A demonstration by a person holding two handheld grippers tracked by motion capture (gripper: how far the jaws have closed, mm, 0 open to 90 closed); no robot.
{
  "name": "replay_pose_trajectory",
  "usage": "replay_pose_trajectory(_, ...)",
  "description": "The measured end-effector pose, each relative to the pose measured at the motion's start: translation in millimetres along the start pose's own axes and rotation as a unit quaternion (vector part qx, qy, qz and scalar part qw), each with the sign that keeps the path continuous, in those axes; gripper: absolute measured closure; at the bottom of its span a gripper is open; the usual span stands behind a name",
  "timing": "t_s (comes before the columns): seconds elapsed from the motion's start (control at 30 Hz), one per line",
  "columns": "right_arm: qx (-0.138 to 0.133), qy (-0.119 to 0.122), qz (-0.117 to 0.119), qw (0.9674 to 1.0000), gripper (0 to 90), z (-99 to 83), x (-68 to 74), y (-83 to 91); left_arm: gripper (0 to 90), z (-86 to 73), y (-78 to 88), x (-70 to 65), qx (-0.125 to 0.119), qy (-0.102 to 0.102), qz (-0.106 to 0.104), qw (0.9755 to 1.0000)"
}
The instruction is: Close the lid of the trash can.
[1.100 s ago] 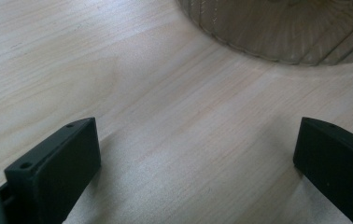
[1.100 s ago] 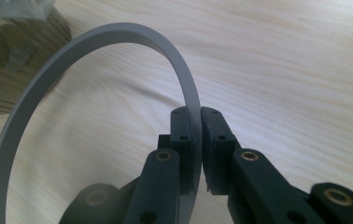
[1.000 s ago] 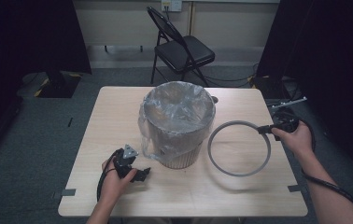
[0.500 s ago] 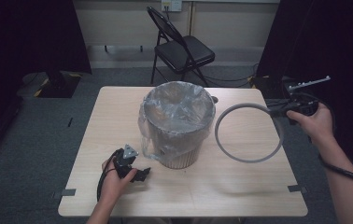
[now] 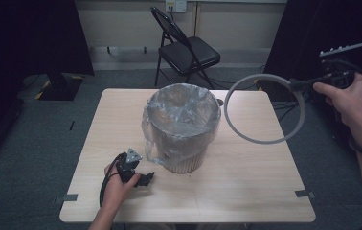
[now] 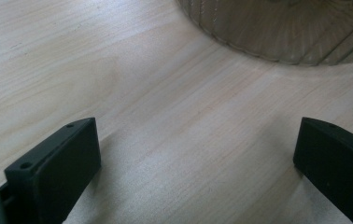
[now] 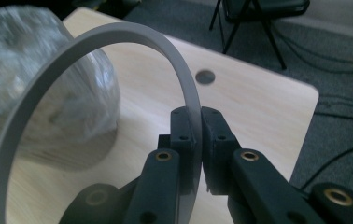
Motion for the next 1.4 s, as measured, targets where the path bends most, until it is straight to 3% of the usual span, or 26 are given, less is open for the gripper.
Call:
replay_pose_trajectory(0.13,-0.01,-0.003,0.021,0.9997,84.6,18.9,18.4,-2.3,0.0,-0.3,0.2,0.2,0.002,-0.002,0.0,1.0)
replay_pose_trajectory(0.27,0.005,0.006,0.021,0.9997,84.6,21.2,35.0,-23.4,0.0,-0.3,0.2,0.3,0.002,-0.002,0.0,1.0)
replay_pose_trajectory(0.33,0.003,-0.005,0.033,0.9994,84.6,20.8,41.2,-34.0,0.0,-0.3,0.2,0.3,0.002,-0.002,0.0,1.0)
replay_pose_trajectory(0.4,0.006,-0.007,0.026,0.9996,84.4,19.4,43.3,-43.6,0.0,-0.3,0.2,0.3,0.002,-0.002,0.0,1.0)
replay_pose_trajectory(0.77,-0.002,-0.044,0.048,0.9979,84.1,14.1,60.7,-77.2,0.0,0.0,0.0,0.0,0.0,0.0,0.0,1.0)
replay_pose_trajectory(1.4,0.006,-0.035,0.057,0.9977,83.8,21.8,97.4,-116.6,0.0,0.0,0.0,0.0,0.0,0.0,0.0,1.0)
Point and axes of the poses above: each handheld gripper's, and its own axes: y roughly backward along the jaws, z roughly out of its top, x roughly to its left, the point moved 9 cm from there along -y, roughly forward along the jaws, and after that the axes turned 3 degrees about -y, right-handed, at the moved point
